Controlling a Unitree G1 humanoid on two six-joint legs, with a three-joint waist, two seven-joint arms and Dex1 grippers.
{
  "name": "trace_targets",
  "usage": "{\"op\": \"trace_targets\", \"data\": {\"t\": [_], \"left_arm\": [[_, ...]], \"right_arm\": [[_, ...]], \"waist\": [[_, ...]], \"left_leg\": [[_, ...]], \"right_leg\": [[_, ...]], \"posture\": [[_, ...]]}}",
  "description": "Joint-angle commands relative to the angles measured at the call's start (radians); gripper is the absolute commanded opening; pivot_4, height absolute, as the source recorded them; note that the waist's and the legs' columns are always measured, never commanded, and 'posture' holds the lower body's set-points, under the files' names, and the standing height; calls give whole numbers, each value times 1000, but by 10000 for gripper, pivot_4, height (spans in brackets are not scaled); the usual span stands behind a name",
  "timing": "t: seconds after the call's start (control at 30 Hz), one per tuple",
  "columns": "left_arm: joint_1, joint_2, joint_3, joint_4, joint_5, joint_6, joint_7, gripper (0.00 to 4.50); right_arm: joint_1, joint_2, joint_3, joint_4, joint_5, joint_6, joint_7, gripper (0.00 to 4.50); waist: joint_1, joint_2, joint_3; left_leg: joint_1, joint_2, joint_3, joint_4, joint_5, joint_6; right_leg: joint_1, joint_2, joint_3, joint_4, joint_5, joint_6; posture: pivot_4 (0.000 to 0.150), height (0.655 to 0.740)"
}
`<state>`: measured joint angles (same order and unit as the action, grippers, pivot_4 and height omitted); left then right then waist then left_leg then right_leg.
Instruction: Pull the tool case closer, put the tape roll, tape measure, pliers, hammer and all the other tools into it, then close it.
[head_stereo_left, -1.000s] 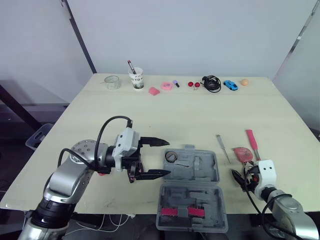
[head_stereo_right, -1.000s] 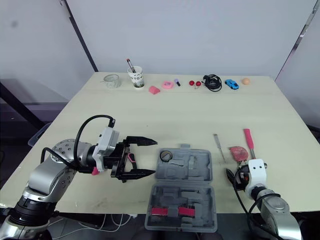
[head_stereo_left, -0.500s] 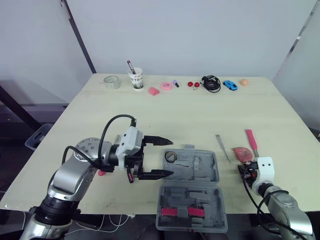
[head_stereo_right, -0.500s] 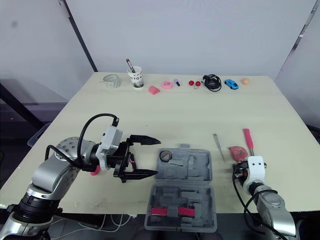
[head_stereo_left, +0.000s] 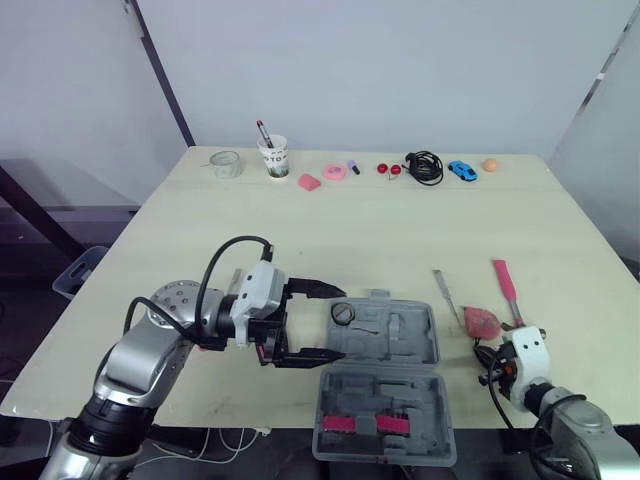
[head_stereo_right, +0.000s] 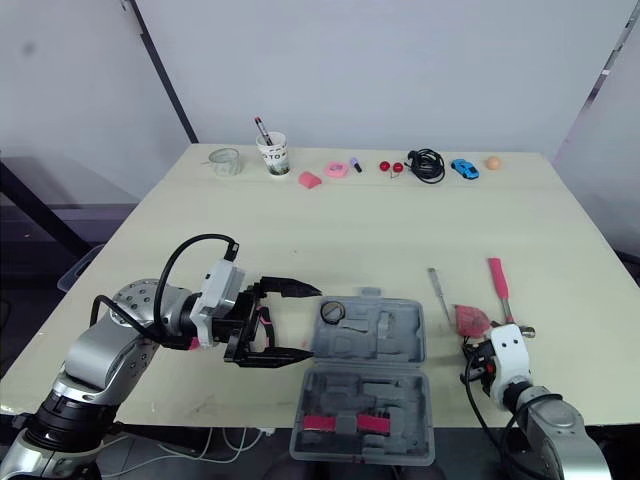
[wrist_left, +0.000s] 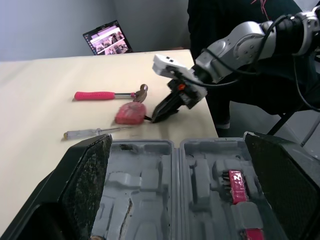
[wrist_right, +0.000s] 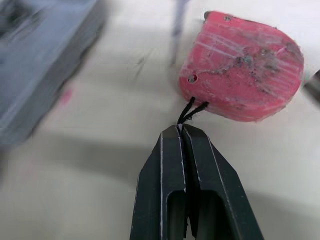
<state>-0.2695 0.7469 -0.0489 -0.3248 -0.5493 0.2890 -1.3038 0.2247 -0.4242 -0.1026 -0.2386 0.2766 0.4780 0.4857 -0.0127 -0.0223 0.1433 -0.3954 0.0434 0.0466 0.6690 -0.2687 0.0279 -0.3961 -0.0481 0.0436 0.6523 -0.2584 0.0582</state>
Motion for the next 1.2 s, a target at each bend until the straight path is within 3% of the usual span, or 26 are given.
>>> {"op": "trace_targets", "data": {"t": [0.03, 0.47, 0.6, 0.63, 0.67, 0.73, 0.83, 0.9, 0.93, 0.97, 1.2], "left_arm": [[2, 20, 12, -23, -5, -26, -27, 45000], [3, 31, 19, 0, -1, -46, -64, 45000], [4, 29, 26, 18, -4, -62, -75, 45000], [6, 33, 32, 28, -6, -69, -85, 45000], [7, 36, 35, 35, -7, -74, -91, 45000], [6, 44, 45, 49, -17, -79, -108, 45000], [3, 52, 50, 57, -32, -77, -132, 45000], [2, 58, 53, 62, -35, -79, -156, 45000], [2, 63, 55, 66, -36, -83, -172, 45000], [2, 66, 56, 69, -37, -85, -183, 45000], [-3, 95, 74, 118, -41, -122, -259, 45000]], "right_arm": [[93, -79, 40, -105, 0, 11, 91, 374], [210, -130, 65, -211, 21, 43, 132, 374], [210, -157, 50, -195, -6, -46, 164, 374], [219, -181, 37, -208, -4, -57, 188, 5479], [226, -197, 29, -217, 2, -63, 206, 7689], [251, -247, 3, -252, 28, -67, 259, 18261], [274, -305, -30, -274, 51, -73, 318, 28243], [272, -330, -52, -267, 67, -103, 363, 39282], [258, -338, -64, -248, 77, -127, 387, 42522], [247, -342, -72, -234, 84, -142, 404, 44398], [64, -328, -51, 23, 80, -396, 561, 44398]], "waist": [[1, 1, 0], [2, -1, 0], [2, -1, 1], [2, 0, 1], [2, 0, 1], [2, -1, 1], [3, -1, 1], [2, -1, 1], [2, -1, 1], [2, -1, 1], [2, -3, 3]], "left_leg": [[0, 0, 0, 0, 0, 0], [0, 0, -1, 0, 0, 0], [0, 0, 0, 0, 0, 0], [0, 0, 0, 0, 0, 0], [0, 0, 0, 0, 0, 0], [0, 0, 0, 0, 0, 0], [-1, 0, 0, 0, 0, 0], [-1, 0, 0, 1, 0, 0], [-1, 0, 0, 1, 0, 0], [-1, 0, 0, 1, 0, 0], [0, 0, 1, 1, 0, 0]], "right_leg": [[0, 0, 0, 0, 0, 0], [0, 0, 0, -1, -1, -2], [0, 0, 0, -1, -1, -2], [0, 0, 0, -1, -1, -2], [0, 0, 0, -1, -1, -2], [0, 0, 0, -1, -1, -2], [0, 0, -1, -1, -1, -2], [0, 0, -1, -1, -1, -2], [0, 0, -1, -1, -1, -2], [0, 0, -1, -1, -1, -2], [0, 0, -1, -2, -1, -2]], "posture": [[1500, 7400], [1500, 7400], [1500, 7400], [1500, 7400], [1500, 7400], [1500, 7400], [1500, 7400], [1500, 7400], [1500, 7400], [1500, 7400], [1500, 7400]]}}
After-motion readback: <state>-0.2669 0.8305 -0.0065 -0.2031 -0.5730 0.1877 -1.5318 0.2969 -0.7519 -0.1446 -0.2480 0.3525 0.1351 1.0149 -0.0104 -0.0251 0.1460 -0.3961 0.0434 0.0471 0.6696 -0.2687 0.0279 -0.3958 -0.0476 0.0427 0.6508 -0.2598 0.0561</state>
